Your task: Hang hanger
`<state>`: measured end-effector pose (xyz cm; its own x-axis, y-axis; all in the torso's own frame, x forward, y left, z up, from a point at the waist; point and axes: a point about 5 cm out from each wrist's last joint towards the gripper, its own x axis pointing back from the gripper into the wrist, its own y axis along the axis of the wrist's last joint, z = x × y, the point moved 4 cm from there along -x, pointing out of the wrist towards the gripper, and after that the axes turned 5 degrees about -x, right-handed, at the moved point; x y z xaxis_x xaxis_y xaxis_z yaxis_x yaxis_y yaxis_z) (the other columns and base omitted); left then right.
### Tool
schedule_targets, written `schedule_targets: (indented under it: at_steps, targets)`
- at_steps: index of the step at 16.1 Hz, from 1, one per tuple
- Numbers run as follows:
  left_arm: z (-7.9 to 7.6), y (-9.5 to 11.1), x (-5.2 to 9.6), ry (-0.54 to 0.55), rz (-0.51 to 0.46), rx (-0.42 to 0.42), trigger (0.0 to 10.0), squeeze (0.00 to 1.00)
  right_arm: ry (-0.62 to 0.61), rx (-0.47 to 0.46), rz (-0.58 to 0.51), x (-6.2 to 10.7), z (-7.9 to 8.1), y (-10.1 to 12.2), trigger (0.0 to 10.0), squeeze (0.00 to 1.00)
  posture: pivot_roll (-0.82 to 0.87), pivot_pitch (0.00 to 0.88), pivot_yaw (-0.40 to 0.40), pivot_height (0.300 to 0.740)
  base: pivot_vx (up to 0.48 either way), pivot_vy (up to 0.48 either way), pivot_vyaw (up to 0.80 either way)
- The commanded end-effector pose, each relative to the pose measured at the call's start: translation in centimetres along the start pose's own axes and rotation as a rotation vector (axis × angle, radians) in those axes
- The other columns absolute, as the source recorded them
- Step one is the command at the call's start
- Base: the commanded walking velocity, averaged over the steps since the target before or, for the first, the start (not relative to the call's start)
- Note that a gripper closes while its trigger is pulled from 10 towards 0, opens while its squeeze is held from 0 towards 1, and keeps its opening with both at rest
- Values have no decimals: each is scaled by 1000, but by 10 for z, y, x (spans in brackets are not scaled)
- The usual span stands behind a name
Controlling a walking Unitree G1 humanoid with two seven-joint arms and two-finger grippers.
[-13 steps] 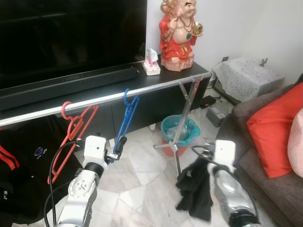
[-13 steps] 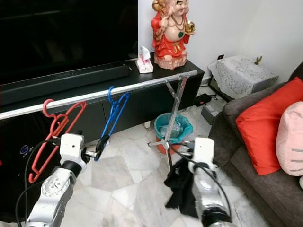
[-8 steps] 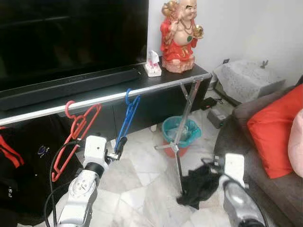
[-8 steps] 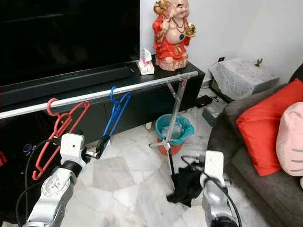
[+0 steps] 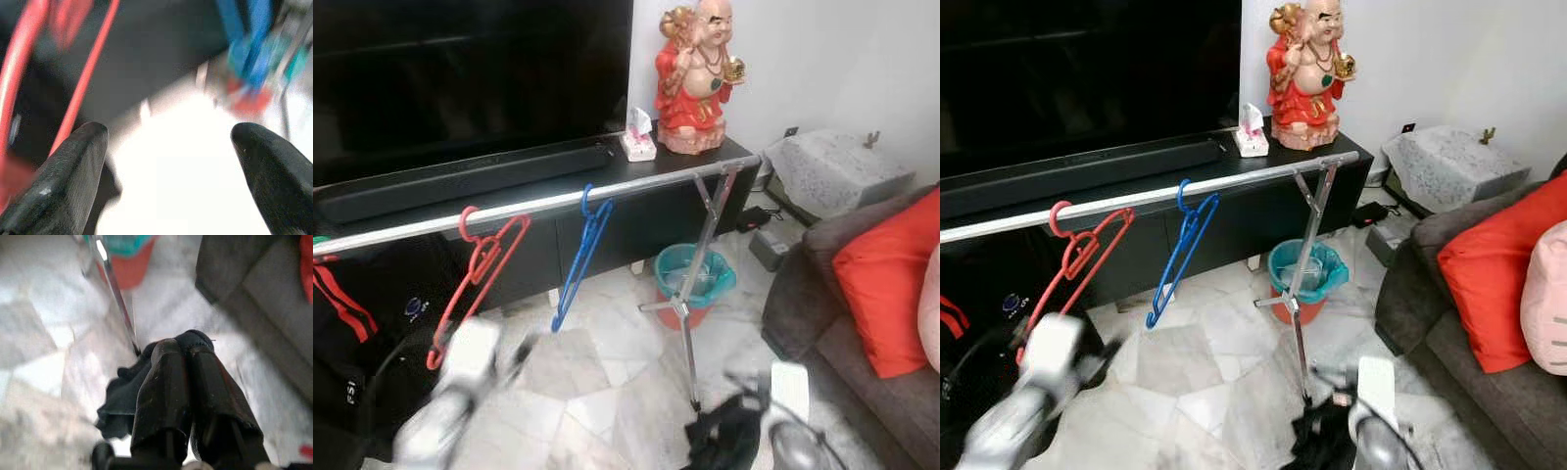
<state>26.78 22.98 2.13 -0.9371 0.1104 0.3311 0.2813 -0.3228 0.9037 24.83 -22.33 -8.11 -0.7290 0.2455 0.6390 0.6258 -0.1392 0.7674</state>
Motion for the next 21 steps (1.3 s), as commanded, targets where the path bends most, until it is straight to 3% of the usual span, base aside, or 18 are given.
schedule_targets:
  at_steps: [1, 3, 4, 6, 9, 11, 15, 21]
  targets:
    - [0, -8, 2, -40, 34, 6, 10000, 0, -3, -3, -2, 0, 0, 1, 10000, 0, 82, 0, -52, 740, 0, 0, 0]
    - [-1, -45, 15, -98, 177, 13, 10000, 0, 15, 5, 46, 2, 2, -12, 10000, 0, 84, 0, -46, 740, 0, 0, 0]
    - [-2, -47, 16, -99, 184, 12, 10000, 0, 15, 2, 49, 2, 2, -13, 10000, 0, 84, 0, -46, 740, 0, 0, 0]
    - [-22, -95, 22, -94, 349, 73, 10000, 0, 25, 5, 131, 8, 1, -35, 10000, 0, 77, 0, -48, 740, 0, 0, 0]
    - [-36, -127, 29, -14, 492, 125, 10000, 0, 58, 35, 246, 18, 2, -63, 10000, 0, 77, 0, -55, 740, 0, 0, 0]
    - [-32, -137, 30, 67, 544, 189, 10000, 0, 94, 75, 267, 20, 6, -68, 10000, 0, 72, 0, -53, 740, 0, 0, 0]
    - [-36, -152, 39, 57, 654, 166, 10000, 0, 94, 57, 297, 24, 1, -77, 10000, 0, 57, 0, -45, 740, 0, 0, 0]
    - [-37, -150, 34, 47, 652, 153, 10000, 0, 84, 59, 322, 28, -6, -85, 10000, 0, 48, 0, -39, 740, 0, 0, 0]
